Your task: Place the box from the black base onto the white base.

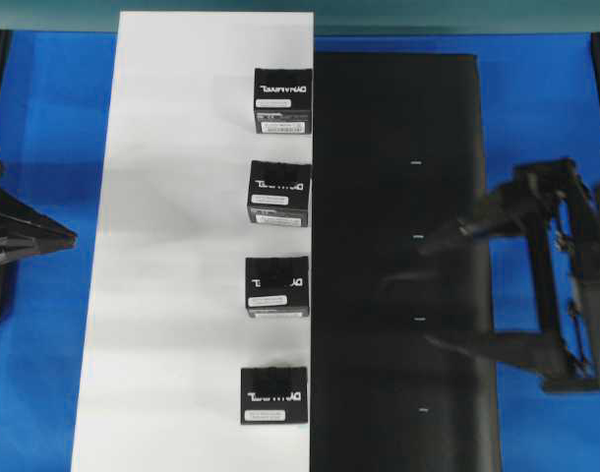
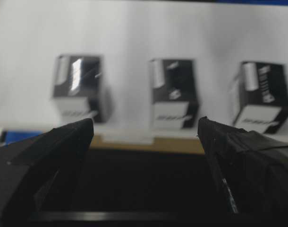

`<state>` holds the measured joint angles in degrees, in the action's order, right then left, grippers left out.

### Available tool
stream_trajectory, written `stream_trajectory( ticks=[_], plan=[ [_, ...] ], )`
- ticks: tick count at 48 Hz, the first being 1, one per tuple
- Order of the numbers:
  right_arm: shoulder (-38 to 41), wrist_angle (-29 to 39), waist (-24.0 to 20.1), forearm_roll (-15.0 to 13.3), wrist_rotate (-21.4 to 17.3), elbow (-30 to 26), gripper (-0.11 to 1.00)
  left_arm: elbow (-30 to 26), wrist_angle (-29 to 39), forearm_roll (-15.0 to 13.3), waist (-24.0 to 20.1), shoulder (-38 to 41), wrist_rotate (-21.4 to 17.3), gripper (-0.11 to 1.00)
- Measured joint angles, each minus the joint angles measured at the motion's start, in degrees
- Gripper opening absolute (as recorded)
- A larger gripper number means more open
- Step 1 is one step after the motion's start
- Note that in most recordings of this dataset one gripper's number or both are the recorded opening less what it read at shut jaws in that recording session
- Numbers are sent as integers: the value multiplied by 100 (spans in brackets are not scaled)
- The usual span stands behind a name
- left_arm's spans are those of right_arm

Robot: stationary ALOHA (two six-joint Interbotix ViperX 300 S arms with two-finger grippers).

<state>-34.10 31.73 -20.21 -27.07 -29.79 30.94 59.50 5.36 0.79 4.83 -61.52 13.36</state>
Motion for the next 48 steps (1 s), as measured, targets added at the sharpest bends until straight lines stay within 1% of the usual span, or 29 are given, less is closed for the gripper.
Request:
stream_trajectory(
  ticks=[11, 22, 30, 48],
  plan=[
    [-554, -9, -387, 0, -9, 624, 98, 0, 97, 0, 0, 0, 0, -2],
    [-932, -9, -431, 9, -26, 1081, 98, 0, 316, 0, 0, -70, 0, -2],
    [-1134, -18, -439, 18, -26, 1230, 98, -9, 325, 0, 0, -123, 0, -2],
    [-1213, -18, -439, 18, -35, 1266, 98, -9, 325, 0, 0, -149, -9, -2]
  ],
)
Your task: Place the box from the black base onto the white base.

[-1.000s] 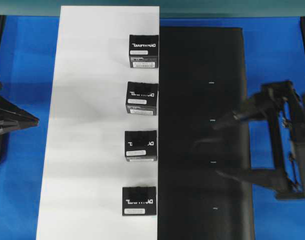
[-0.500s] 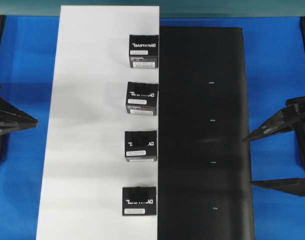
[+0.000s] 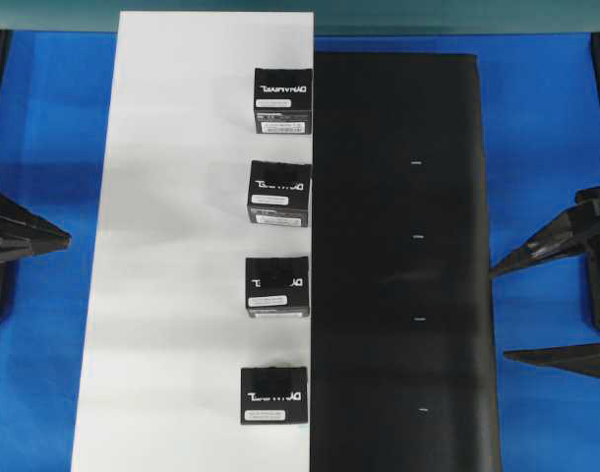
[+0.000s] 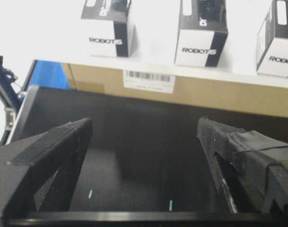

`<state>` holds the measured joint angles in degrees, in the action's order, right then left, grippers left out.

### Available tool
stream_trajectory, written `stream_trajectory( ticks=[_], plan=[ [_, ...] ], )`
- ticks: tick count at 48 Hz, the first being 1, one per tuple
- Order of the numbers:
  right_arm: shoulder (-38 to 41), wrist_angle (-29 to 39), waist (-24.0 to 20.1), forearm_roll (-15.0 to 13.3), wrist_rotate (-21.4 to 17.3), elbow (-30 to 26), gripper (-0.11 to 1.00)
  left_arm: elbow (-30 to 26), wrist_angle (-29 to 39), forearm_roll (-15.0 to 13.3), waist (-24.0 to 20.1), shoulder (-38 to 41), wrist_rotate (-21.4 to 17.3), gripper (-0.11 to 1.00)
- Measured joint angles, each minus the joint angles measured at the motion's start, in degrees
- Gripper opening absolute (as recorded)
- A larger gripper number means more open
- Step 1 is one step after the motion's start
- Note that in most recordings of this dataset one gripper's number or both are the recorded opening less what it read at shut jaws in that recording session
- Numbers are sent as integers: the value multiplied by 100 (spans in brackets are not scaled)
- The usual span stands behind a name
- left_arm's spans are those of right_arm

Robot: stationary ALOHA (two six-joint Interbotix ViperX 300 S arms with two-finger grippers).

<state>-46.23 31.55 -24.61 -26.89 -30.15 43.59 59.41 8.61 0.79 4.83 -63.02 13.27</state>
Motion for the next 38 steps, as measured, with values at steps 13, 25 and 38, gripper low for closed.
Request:
stream_trajectory(
  ticks=[13, 25, 38],
  plan=[
    [-26, -35, 0, 53, -26, 123, 98, 0, 0, 0, 0, 0, -9, -2],
    [-53, -378, 9, 79, -185, 237, 98, 0, 9, 0, 0, 0, 0, -2],
    [-114, -1705, 0, 79, -229, 536, 98, 9, 0, 0, 0, -9, 0, -2]
  ],
)
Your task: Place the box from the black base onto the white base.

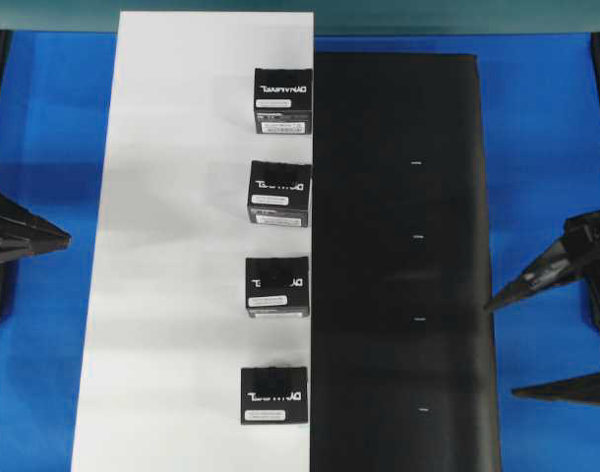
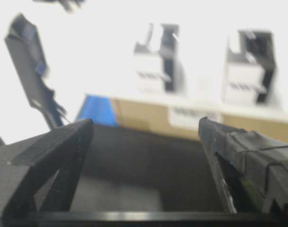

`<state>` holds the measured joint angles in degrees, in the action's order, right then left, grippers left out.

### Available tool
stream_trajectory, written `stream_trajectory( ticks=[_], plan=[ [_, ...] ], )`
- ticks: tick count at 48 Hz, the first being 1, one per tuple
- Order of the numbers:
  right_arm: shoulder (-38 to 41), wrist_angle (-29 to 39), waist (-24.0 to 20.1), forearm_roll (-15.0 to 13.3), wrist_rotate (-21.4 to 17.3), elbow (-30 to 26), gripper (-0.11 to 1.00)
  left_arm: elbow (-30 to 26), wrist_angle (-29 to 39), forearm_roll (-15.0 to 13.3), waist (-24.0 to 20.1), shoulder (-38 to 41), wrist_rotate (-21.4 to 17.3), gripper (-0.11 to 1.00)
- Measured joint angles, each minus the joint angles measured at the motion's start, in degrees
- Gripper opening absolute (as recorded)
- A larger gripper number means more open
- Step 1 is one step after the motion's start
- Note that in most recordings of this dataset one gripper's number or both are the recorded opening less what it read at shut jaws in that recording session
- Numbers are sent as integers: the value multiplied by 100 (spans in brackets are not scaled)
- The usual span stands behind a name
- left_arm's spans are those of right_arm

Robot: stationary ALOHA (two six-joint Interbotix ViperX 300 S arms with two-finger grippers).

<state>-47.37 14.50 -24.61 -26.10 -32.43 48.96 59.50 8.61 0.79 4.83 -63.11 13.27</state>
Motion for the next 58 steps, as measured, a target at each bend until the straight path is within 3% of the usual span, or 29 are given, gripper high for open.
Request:
stream_trajectory(
  ticks=[26, 58],
  plan=[
    [-387, -554, 246, 9, -141, 439, 98, -9, 0, 0, 9, 0, 0, -2],
    [-422, -571, 272, 9, -167, 536, 98, -18, -9, 0, 0, -26, -70, -2]
  ],
)
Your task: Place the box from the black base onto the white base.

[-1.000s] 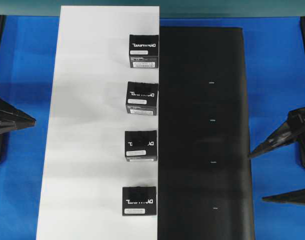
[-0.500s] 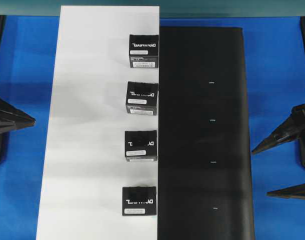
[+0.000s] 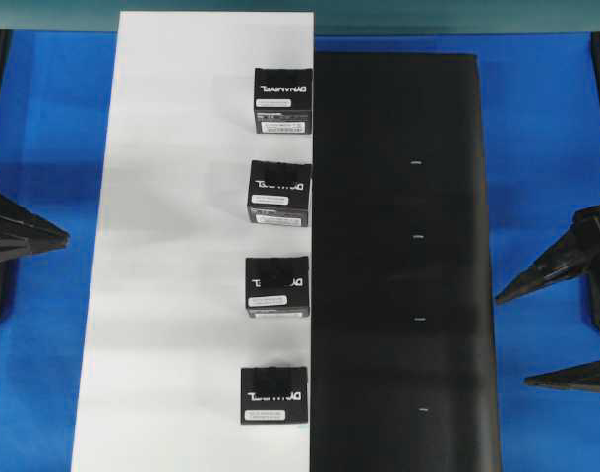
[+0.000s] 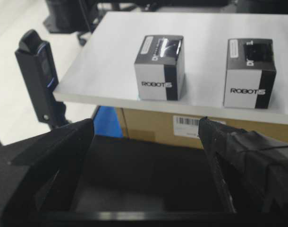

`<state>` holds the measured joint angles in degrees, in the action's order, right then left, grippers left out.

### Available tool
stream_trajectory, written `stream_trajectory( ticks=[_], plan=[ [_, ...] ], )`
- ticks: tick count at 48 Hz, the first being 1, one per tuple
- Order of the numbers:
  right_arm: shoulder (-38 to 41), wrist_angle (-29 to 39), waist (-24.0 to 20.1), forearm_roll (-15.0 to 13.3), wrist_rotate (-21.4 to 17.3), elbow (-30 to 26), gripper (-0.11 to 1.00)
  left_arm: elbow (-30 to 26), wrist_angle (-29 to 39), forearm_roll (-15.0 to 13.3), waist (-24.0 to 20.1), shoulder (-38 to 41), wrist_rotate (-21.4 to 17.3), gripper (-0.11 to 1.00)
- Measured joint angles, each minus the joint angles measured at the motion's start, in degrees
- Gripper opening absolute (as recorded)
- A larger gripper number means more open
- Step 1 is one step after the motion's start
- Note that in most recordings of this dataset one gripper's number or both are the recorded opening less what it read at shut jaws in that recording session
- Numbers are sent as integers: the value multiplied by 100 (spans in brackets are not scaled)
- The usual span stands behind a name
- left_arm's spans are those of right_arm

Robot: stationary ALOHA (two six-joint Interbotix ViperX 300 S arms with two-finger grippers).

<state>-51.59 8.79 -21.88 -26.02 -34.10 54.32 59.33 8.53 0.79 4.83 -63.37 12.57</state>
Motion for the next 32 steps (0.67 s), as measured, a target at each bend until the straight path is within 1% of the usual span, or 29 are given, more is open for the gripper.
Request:
stream_trajectory(
  ticks=[14, 24, 32],
  plan=[
    [-9, 422, 114, 0, -18, 0, 98, 0, 9, 0, 0, 0, -35, -2],
    [-9, 439, 114, 0, -18, 0, 98, 0, 9, 0, 0, 0, -325, -2],
    [0, 439, 114, 0, -18, 0, 98, -9, -9, 0, 0, -62, -325, -2]
  ],
)
